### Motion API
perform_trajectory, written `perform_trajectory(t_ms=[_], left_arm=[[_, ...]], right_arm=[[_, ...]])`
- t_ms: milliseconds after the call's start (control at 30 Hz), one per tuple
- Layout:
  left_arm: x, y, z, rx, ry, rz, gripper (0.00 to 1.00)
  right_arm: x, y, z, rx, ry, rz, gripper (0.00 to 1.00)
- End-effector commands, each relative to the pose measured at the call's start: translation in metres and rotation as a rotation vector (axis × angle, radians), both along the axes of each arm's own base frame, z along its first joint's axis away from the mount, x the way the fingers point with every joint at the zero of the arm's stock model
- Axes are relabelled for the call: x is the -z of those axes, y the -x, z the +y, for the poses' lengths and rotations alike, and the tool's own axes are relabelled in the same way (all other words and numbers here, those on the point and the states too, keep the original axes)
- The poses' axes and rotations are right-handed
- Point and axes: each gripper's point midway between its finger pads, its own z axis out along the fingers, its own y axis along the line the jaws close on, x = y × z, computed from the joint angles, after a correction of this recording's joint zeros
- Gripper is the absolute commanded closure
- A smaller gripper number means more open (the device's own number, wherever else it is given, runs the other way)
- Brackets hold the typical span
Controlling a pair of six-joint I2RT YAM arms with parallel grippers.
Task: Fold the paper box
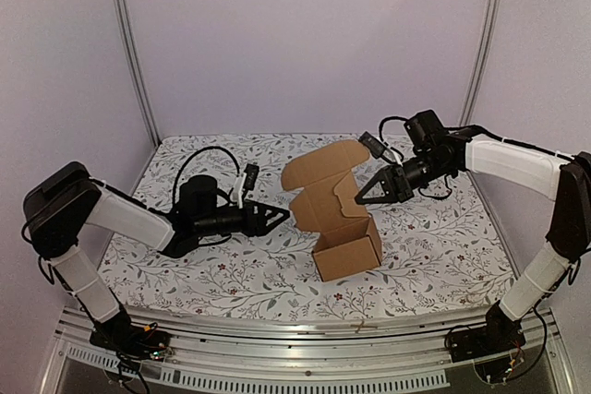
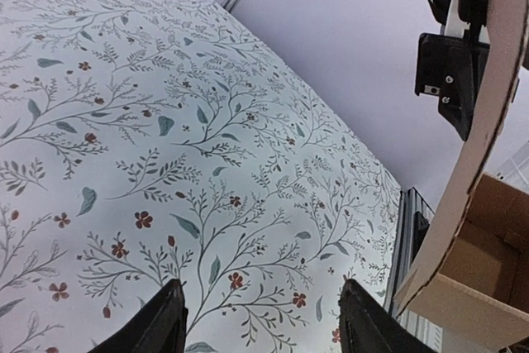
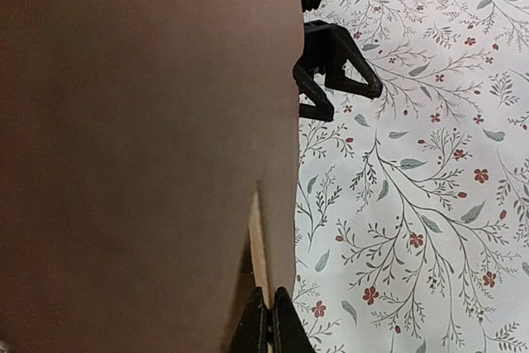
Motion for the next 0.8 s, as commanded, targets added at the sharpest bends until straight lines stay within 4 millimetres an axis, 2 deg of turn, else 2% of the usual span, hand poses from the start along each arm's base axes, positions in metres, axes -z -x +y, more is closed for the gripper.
perform_trajectory(t_ms=[0, 100, 367, 667, 767], left_arm=[[-0.045, 0.011, -0.037, 0.115, 0.160, -0.121, 0.38], [-0.060, 0.020, -0.042, 0.166, 0.275, -0.149, 0.38], [-0.077, 0.040, -0.056, 0.309, 0.424, -0.163, 0.38], [-0.089, 0.043, -0.076, 0.376, 0.468, -0.186, 0.35], [-0.095, 0.043, -0.079, 0.387, 0.485, -0.199, 0.35]], right_arm=[[-0.012, -0.003, -0.002, 0.020, -0.015, -0.027, 1.00], [-0.009, -0.012, -0.004, 0.060, 0.009, -0.049, 1.00], [0.001, -0.025, -0.009, 0.129, 0.051, -0.059, 1.00], [-0.001, -0.016, -0.006, 0.089, 0.005, -0.004, 1.00], [0.002, -0.021, -0.006, 0.109, 0.018, -0.007, 1.00]])
